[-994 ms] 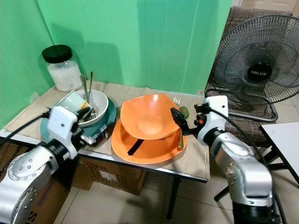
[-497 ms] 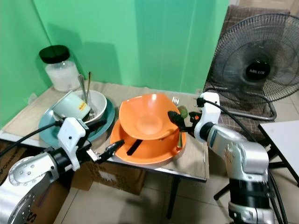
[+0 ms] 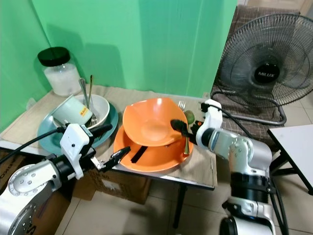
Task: Setting the table
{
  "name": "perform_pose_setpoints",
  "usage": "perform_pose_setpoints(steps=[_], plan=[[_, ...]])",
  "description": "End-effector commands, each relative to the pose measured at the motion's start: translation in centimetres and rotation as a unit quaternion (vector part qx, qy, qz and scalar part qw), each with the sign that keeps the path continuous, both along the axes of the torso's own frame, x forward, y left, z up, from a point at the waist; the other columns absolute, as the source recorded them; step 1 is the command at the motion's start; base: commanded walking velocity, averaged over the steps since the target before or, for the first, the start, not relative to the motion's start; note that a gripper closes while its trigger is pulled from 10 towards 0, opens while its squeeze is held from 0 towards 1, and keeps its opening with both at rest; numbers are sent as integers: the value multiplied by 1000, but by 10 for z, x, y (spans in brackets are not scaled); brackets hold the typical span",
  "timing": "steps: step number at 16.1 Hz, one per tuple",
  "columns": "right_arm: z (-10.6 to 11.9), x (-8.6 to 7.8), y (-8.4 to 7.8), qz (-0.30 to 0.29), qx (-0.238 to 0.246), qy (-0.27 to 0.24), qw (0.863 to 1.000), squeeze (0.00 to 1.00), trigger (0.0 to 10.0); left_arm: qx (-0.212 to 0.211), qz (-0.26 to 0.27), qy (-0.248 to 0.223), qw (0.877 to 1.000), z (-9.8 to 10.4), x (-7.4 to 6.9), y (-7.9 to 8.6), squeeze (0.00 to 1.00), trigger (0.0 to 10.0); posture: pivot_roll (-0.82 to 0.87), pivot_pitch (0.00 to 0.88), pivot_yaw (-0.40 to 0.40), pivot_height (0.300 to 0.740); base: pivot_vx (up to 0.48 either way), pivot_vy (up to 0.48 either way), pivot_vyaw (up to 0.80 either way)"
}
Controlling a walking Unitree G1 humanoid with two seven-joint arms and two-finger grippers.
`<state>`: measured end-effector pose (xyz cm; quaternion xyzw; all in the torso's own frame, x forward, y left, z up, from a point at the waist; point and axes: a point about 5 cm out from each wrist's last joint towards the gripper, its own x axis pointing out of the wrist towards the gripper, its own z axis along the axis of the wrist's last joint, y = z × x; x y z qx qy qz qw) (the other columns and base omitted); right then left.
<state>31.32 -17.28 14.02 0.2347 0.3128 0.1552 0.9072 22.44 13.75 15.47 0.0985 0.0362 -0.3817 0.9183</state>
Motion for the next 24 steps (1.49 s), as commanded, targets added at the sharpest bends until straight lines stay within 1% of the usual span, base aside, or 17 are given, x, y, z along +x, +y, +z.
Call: perform_pose_setpoints(steps=[1,2,3,4,5,7,8,9,10,11,12,13,15,16,21,24], plan=[[3,2,1,-3,19,3,1000,0,4941,6,-4,-6,1000,1,-1,0,0,10000,-127,0,23,740,0,0,0],[4,3,2,-3,29,7,1000,0,4745,6,-5,-6,1000,1,-1,-1,0,10000,-127,0,23,740,0,0,0],[3,4,3,-6,36,13,999,0,4235,5,-5,-5,1000,0,0,-1,0,10000,-129,0,21,740,0,0,0],[2,5,4,-4,28,20,999,0,3059,6,-6,-5,1000,0,0,-1,0,10000,-129,0,19,740,0,0,0],[-1,6,4,-8,16,31,999,0,2706,9,-4,-5,1000,-1,0,-1,0,10000,-128,0,17,740,0,0,0],[-6,8,4,-19,6,44,999,0,588,9,-2,-7,1000,0,1,0,0,10000,-121,0,11,740,0,0,0],[-6,9,6,-20,17,45,999,0,941,10,-1,-7,1000,0,1,0,0,10000,-121,0,11,740,0,0,0],[-6,9,7,-20,24,46,998,0,1020,10,0,-8,1000,0,1,0,0,10000,-121,0,11,740,0,0,0],[-4,11,10,-21,45,45,998,0,706,11,1,-8,1000,0,1,1,0,10000,-116,0,8,740,0,0,0],[-3,12,11,-22,47,44,998,0,510,11,1,-8,1000,0,1,2,0,10000,-112,0,7,740,0,0,0],[-4,13,11,-24,41,42,998,0,0,13,2,-9,1000,0,1,2,0,10000,-111,0,9,740,0,0,0],[-4,14,11,-25,40,41,998,0,0,14,3,-9,1000,0,2,3,0,10000,-110,0,9,740,0,0,0],[-4,15,12,-27,48,39,998,0,0,17,4,-11,1000,1,3,5,0,10000,-106,0,12,740,0,0,0],[-4,15,12,-31,61,42,997,0,0,19,5,-13,1000,2,3,5,0,10000,-105,0,13,740,0,0,0],[-6,16,13,-40,77,48,995,0,0,23,4,-14,1000,2,4,7,0,10000,-102,0,21,740,0,0,0],[-5,17,12,-47,87,46,994,0,0,25,3,-15,1000,2,5,6,0,10000,-102,0,23,740,0,0,0]])
